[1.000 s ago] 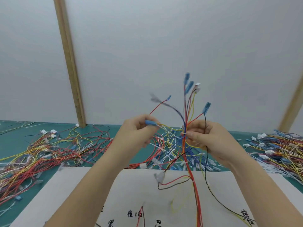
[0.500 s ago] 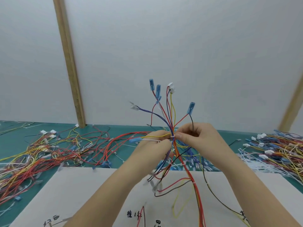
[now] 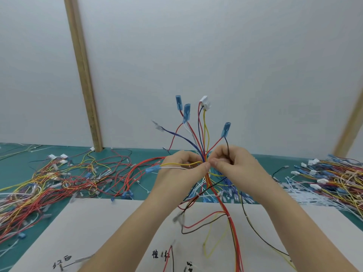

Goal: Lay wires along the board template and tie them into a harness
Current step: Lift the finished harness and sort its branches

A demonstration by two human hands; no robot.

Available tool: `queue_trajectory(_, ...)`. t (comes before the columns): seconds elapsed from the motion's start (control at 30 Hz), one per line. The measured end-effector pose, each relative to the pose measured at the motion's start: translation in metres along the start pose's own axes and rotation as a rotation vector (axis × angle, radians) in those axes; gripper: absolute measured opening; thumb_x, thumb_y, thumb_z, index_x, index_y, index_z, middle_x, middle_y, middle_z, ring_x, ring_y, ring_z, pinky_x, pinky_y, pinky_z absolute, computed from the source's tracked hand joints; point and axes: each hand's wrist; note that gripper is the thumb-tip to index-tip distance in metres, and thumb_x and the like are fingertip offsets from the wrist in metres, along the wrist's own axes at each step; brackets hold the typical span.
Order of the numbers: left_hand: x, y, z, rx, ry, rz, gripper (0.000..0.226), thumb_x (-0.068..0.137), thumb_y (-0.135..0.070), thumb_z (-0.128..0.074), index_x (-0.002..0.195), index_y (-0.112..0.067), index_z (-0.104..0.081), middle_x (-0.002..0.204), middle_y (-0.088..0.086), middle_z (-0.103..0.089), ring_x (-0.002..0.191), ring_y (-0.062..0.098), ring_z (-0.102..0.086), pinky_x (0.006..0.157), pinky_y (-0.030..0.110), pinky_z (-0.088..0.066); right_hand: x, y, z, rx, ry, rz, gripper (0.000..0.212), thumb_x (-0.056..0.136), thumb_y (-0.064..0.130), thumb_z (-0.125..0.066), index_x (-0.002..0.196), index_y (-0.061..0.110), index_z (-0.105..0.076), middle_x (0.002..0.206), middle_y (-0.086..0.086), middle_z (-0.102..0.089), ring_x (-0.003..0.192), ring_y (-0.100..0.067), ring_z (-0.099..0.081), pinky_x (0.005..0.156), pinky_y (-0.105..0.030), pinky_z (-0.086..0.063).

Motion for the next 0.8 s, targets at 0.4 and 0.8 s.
queue_trajectory(0.4,-0.0045,-0.0026,-0.0011,-0.111,0.045,0.112,0.023,0.081,-0.011,-0.065,0.061,-0.015,-0.055,0.034,-0.006,-0.046,0.028,0.003,-0.040,0.034,0.010,-0.030,-0.0022,0.0043,0.0033,-0.025,0.035,-0.038,0.023,0.085,0.012,-0.062,0.065,0.021,-0.057,0.065,-0.007,-0.049,0.057,-0.009,-0.042,0.059,-0.016,-0.038)
queue_trajectory(0.8,-0.0036,-0.0033,-0.0027,-0.017,-0.022,0.059,0.014,0.081,-0.016,-0.062,0.067,-0.019,-0.061,0.033,-0.015,-0.041,0.031,0.001,-0.038,0.035,0.009,-0.024,-0.0045,0.0102,-0.0016,-0.017,-0.007,-0.047,0.023,0.085,0.013,-0.062,0.063,0.021,-0.059,0.042,0.016,-0.048,0.046,0.003,-0.042,0.063,-0.025,-0.040)
Point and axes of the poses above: each hand's wrist, its own x-axis towards the middle knuckle, its own z-axis out of the back of the hand, y = z × x
